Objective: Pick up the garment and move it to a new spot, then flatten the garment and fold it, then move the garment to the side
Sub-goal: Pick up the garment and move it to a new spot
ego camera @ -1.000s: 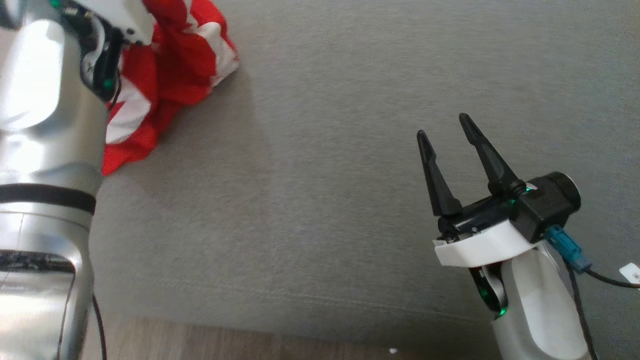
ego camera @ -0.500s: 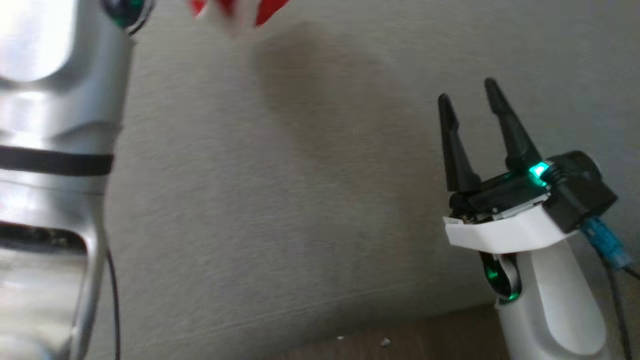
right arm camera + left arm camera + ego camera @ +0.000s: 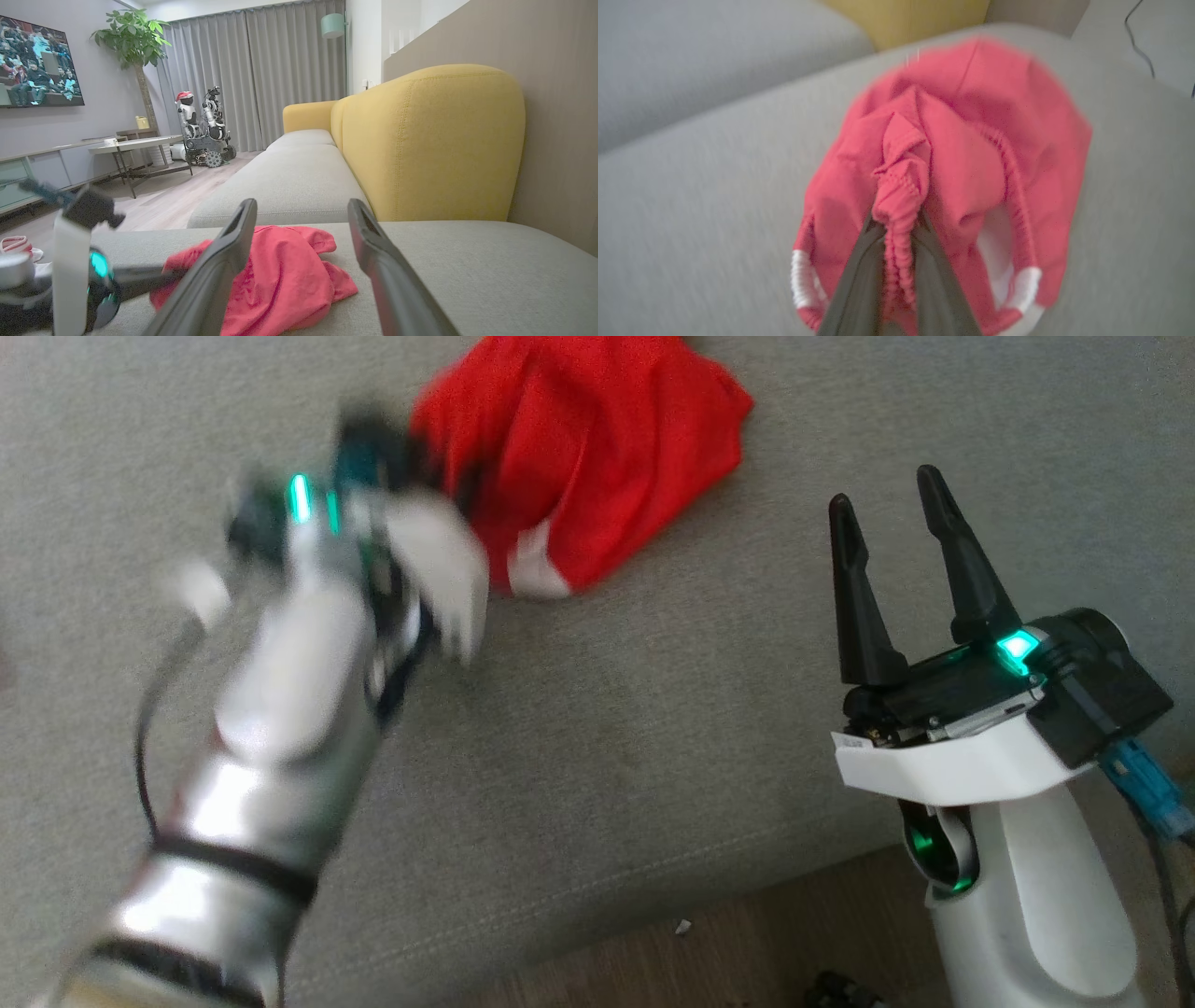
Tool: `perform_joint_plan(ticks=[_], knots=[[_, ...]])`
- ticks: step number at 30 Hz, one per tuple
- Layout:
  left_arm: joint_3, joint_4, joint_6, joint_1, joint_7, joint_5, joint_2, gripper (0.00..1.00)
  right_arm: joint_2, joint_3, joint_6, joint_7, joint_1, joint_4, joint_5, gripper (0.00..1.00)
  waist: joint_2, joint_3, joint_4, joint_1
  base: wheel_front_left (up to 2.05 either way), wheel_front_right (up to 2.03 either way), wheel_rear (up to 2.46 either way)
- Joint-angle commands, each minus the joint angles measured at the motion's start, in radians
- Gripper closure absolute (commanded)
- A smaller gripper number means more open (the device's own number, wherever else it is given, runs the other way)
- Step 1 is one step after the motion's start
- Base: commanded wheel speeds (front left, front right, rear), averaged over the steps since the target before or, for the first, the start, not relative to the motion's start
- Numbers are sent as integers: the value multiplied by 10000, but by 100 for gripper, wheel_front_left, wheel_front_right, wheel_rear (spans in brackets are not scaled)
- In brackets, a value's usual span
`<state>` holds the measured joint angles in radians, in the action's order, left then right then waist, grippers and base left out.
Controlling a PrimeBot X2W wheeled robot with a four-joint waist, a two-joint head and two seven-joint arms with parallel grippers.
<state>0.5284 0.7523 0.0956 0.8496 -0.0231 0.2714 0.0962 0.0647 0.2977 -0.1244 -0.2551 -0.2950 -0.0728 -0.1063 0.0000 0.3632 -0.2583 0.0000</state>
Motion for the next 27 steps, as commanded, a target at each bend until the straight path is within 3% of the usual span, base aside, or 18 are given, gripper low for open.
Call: perform_joint_plan(ticks=[1,8,9,10,15,19,22,27], knots=[[-209,-189,-66,251,-132,-22,289,100,-144,190,-63,-67,-267,307,-20,0,0,63,91,0,0,0,0],[-275,1081,-324,-980,-1013,309,156,100,-144,233,-63,-67,-170,84,148,0,0,-202,469,0,0,0,0],[-343,1169,-362,-1068,-1234,410,93,96,-144,245,-63,-67,-136,52,144,0,0,-304,536,0,0,0,0],[-383,1239,-398,-1157,-1445,485,33,0,-144,264,-63,-67,-96,19,143,0,0,-416,601,0,0,0,0],[-555,1040,-472,-1765,-2198,881,-232,0,-144,365,-63,-67,297,-235,215,0,0,-1180,1087,0,0,0,0],[-652,232,-194,-2694,-2358,1301,-337,0,-144,405,-63,-67,686,-493,315,0,0,-1825,1617,0,0,0,0],[-893,-664,-373,-3251,-2377,1225,-313,0,-144,400,-63,-67,878,-597,379,0,0,-2102,1905,0,0,0,0],[-1863,-3493,-881,-5353,-2383,734,-201,0,-145,359,-63,-67,1401,-870,525,0,0,-2689,2530,0,0,0,0]])
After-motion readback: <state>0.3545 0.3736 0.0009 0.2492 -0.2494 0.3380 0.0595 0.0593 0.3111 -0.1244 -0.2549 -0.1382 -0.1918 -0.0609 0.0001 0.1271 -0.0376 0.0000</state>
